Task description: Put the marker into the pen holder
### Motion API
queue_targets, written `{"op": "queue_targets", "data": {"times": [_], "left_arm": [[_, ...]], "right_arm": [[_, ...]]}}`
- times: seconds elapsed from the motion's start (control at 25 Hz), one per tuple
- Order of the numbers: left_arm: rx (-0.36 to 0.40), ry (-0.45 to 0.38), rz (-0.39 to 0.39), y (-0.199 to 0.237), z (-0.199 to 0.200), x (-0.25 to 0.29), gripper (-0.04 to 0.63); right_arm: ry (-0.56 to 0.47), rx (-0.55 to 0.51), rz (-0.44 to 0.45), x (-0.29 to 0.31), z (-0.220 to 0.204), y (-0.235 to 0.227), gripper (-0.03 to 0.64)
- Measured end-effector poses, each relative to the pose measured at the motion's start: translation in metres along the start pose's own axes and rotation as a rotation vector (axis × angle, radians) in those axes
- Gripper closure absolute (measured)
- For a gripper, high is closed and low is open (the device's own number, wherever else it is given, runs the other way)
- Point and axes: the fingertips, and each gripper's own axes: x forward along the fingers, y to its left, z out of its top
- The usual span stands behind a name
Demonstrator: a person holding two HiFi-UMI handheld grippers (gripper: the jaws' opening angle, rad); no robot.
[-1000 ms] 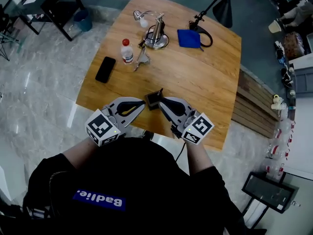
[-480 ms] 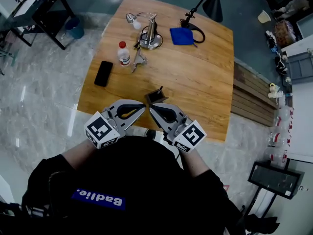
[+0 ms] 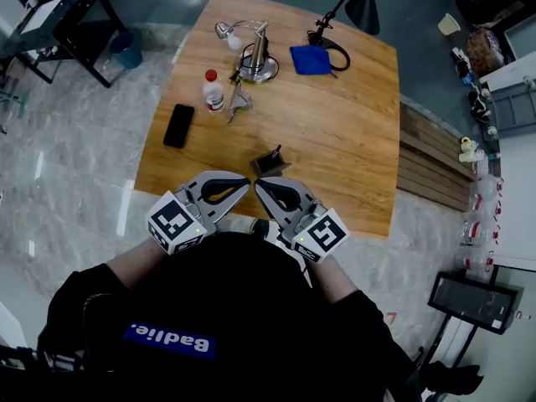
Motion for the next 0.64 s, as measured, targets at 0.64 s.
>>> {"op": "queue_targets", "data": {"times": [0.64], "left_arm": [[-0.003,0.018,-0.002,-0.014,-0.01,-0.002,0.586]], "right_arm": [[0.024,0.009,-0.002,-0.012,-0.01,0.006,0.611]]}}
